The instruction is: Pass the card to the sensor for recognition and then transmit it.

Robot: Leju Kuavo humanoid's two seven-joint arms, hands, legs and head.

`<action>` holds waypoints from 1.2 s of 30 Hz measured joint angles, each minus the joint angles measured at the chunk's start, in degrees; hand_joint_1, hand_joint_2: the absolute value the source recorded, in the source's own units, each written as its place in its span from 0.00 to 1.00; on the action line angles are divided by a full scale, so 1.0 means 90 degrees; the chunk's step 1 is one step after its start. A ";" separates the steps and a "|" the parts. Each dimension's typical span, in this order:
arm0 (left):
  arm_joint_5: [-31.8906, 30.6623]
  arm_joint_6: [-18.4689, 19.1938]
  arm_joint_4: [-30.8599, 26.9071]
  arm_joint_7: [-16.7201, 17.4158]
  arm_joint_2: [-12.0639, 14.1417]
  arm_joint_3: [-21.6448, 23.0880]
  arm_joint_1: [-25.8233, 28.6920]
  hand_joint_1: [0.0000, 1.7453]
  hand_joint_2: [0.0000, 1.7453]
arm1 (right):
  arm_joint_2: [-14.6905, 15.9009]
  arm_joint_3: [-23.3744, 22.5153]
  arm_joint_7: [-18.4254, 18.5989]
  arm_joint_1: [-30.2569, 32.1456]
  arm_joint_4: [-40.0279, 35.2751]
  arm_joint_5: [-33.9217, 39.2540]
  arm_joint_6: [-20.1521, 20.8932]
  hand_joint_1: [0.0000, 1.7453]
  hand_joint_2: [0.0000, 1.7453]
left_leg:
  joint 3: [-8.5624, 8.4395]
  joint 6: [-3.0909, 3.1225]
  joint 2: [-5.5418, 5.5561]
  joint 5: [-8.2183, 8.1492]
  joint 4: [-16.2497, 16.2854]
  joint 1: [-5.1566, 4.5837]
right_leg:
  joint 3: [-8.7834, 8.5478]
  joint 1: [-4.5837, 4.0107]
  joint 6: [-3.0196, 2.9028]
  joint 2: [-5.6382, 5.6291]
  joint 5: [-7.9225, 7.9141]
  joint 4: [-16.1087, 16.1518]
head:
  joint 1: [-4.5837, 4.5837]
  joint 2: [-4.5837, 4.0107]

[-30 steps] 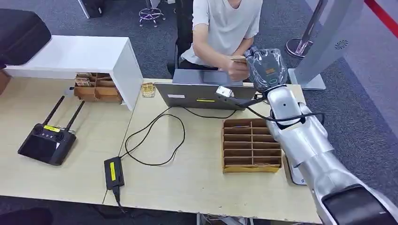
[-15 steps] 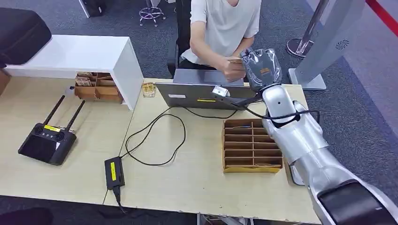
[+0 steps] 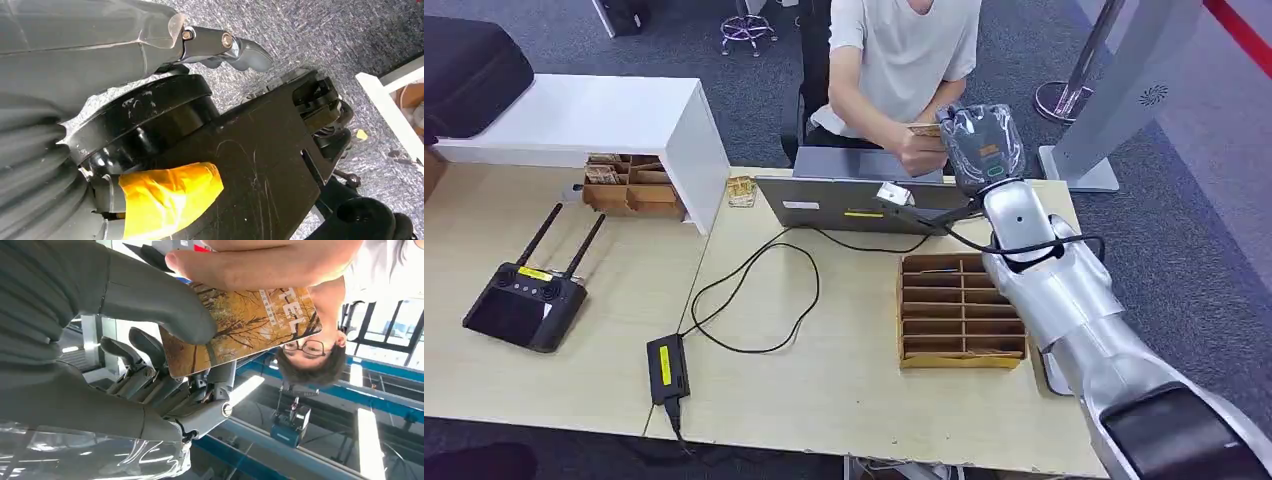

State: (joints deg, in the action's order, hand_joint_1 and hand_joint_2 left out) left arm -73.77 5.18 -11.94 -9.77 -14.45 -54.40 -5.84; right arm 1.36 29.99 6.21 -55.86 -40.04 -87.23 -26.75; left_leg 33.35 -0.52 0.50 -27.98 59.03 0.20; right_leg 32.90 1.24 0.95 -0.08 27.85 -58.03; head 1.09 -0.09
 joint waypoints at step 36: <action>0.0335 0.0041 -0.0002 0.0466 0.0007 0.0000 -0.0004 0.00 1.00 | 0.0454 0.0002 -0.0083 0.0106 -0.0404 0.0172 0.0190 0.00 1.00 | 0.0003 0.0000 0.0001 0.0000 0.0000 -0.0001 | 0.0003 0.0000 0.0000 0.0003 0.0000 0.0001 | 0.0000 0.0000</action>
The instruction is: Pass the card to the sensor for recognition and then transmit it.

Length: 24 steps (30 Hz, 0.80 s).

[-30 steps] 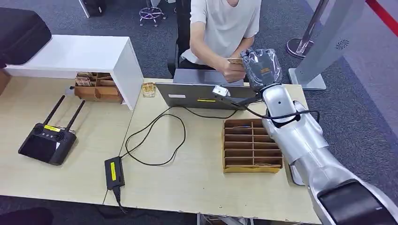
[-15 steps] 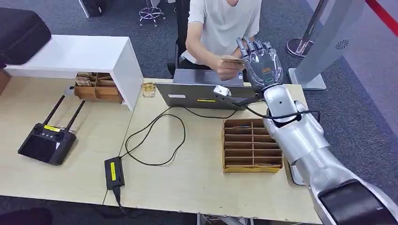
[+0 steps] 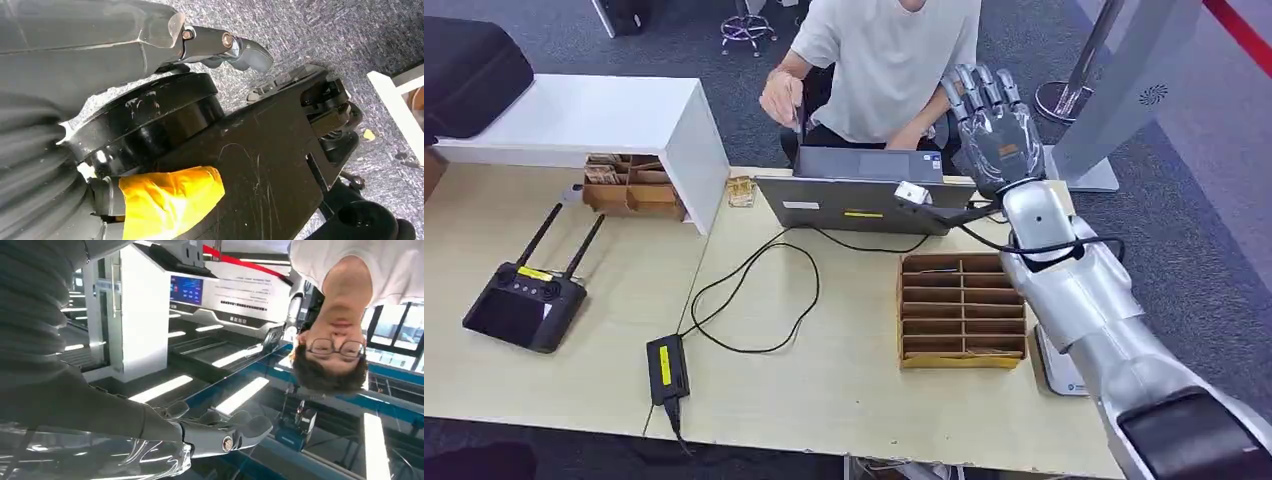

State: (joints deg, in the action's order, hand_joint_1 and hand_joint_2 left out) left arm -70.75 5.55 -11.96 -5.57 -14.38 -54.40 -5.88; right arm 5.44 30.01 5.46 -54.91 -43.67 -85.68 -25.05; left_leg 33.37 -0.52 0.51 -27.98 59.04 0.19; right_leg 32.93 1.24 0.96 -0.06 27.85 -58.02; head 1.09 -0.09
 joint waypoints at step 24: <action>0.0298 -0.0080 0.0000 -0.0002 0.0000 -0.0080 0.0037 0.00 1.00 | 0.1726 0.0010 -0.0112 0.0589 -0.2581 0.0388 0.0867 0.00 1.00 | 0.0012 0.0004 0.0013 -0.0003 0.0003 -0.0003 | 0.0008 0.0001 0.0003 0.0012 0.0002 0.0006 | 0.0000 0.0000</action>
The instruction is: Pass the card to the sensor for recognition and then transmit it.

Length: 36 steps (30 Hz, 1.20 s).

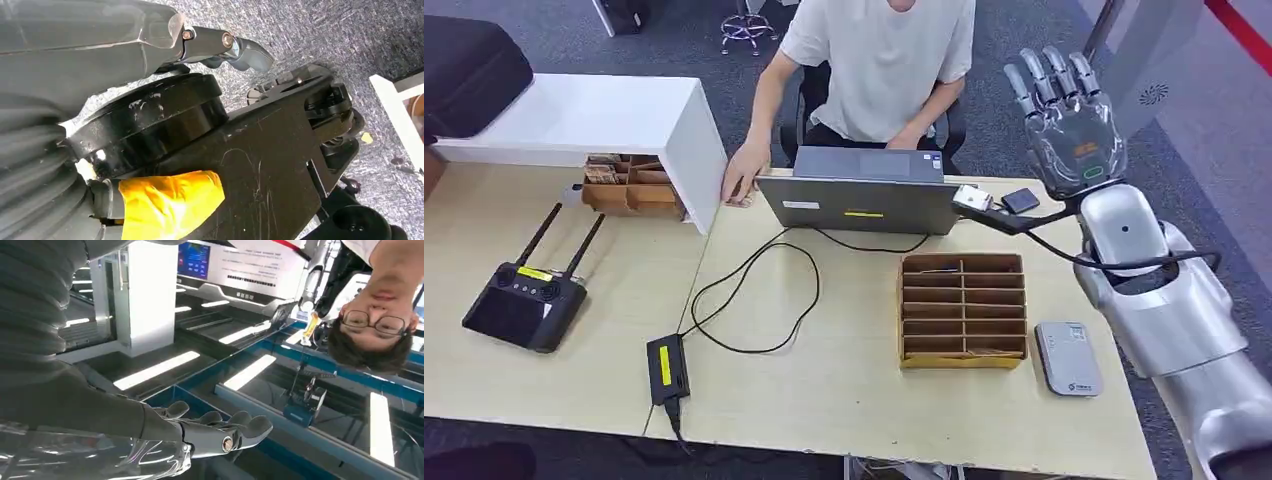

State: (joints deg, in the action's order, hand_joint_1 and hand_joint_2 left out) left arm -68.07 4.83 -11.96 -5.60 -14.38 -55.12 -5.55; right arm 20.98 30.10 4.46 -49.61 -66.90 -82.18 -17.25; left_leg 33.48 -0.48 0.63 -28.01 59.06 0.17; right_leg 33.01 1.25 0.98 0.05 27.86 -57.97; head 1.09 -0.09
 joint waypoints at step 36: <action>0.0710 -0.0129 0.0000 -0.0087 -0.0066 -0.0901 0.0078 0.00 1.00 | 0.4694 -0.1421 -0.0328 0.2548 -0.4813 0.3652 0.3863 0.00 1.00 | 0.0013 0.0024 0.0025 -0.0023 0.0003 -0.0008 | -0.0001 0.0007 0.0019 0.0033 0.0020 0.0010 | 0.0002 0.0000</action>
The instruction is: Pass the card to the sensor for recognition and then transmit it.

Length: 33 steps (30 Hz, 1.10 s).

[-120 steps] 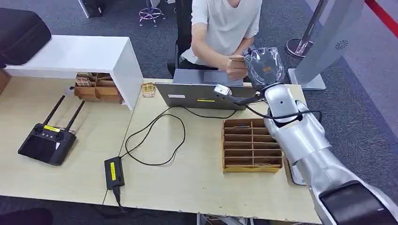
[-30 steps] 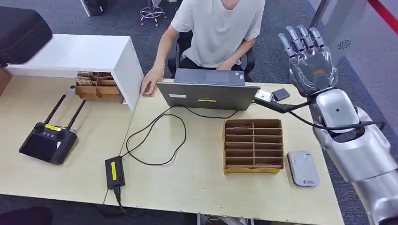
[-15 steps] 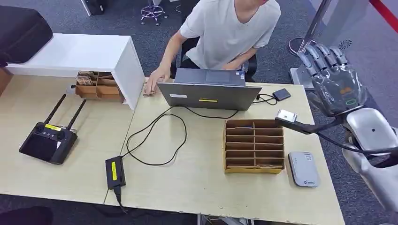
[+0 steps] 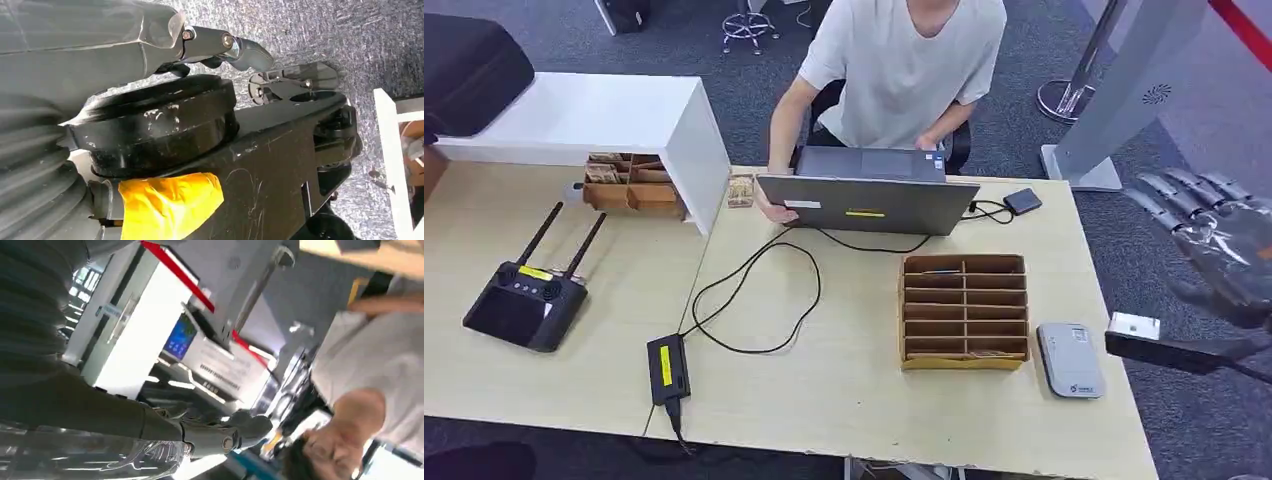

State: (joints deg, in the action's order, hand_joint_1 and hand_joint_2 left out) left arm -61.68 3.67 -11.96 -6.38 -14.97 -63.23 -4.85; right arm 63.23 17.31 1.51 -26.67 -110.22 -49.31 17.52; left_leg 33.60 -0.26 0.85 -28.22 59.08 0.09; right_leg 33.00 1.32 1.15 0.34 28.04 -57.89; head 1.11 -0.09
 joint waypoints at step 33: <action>0.0119 -0.0010 0.0000 -0.0049 -0.0027 -0.0340 0.0012 0.00 1.00 | 0.1123 0.2854 0.0517 -0.1073 -0.0712 0.1176 -0.0679 0.00 1.00 | -0.0003 0.0004 -0.0001 -0.0003 0.0000 0.0001 | -0.0003 0.0003 0.0005 0.0000 0.0006 0.0002 | 0.0000 0.0000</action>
State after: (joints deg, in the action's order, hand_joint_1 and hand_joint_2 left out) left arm -60.61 3.58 -11.96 -6.82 -15.21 -66.29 -4.74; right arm 73.33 42.99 6.16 -36.33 -116.63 -38.73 11.41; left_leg 33.58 -0.23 0.84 -28.24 59.08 0.10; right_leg 32.98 1.35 1.20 0.34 28.10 -57.87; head 1.11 -0.09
